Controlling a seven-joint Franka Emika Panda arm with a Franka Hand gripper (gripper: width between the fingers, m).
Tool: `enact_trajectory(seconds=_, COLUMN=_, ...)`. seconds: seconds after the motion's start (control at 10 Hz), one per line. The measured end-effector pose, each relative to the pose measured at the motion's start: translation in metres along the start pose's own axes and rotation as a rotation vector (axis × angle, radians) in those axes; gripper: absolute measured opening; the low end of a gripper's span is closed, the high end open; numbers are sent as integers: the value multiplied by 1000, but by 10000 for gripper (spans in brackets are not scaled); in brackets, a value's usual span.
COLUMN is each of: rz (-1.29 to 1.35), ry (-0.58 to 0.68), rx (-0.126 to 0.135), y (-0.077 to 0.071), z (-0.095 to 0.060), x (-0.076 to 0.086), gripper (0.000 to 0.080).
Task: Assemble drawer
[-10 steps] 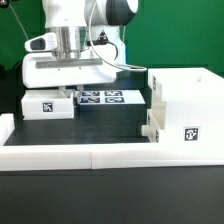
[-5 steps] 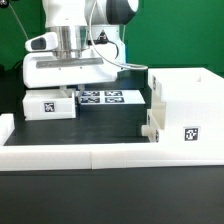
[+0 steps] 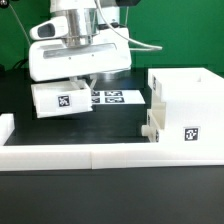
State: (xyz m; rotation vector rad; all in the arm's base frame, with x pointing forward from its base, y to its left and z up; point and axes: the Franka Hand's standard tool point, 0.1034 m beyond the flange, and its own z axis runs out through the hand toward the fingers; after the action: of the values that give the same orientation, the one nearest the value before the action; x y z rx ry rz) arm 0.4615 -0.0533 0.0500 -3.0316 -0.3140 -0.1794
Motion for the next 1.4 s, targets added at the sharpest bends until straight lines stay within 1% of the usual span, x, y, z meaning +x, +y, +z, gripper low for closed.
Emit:
enact_trajectory(seconds=0.1, rz=25, ry=-5, rx=13, y=-11, z=-2, x=15, gripper=42)
enact_trajectory(seconds=0.2, rz=48, ry=-4, rx=23, y=-26, z=-3, x=32, gripper=42)
enact_trajectory(seconds=0.3, rz=71, ry=-1, rx=25, y=-39, z=-1, x=39, gripper=42)
enact_trajectory(seconds=0.4, rz=103, ry=17, rx=19, y=-54, z=2, x=44, gripper=42)
enact_trajectory(seconds=0.5, rz=130, ry=21, rx=21, y=-69, z=4, x=48, gripper=42)
enact_trajectory(seconds=0.6, rz=113, ry=19, rx=24, y=-81, z=5, x=49, gripper=42)
enact_trajectory(seconds=0.7, rz=62, ry=19, rx=21, y=-75, z=5, x=48, gripper=42)
enact_trajectory(seconds=0.8, rz=66, ry=19, rx=20, y=-74, z=5, x=48, gripper=42)
enact_trajectory(seconds=0.9, rz=-13, ry=18, rx=17, y=-71, z=5, x=46, gripper=42)
enact_trajectory(seconds=1.0, rz=-181, ry=10, rx=11, y=-57, z=7, x=35, gripper=42)
enact_trajectory(seconds=1.1, rz=-269, ry=6, rx=7, y=-48, z=6, x=31, gripper=42)
enact_trajectory(seconds=1.4, rz=-562, ry=0, rx=-7, y=-25, z=2, x=30, gripper=42)
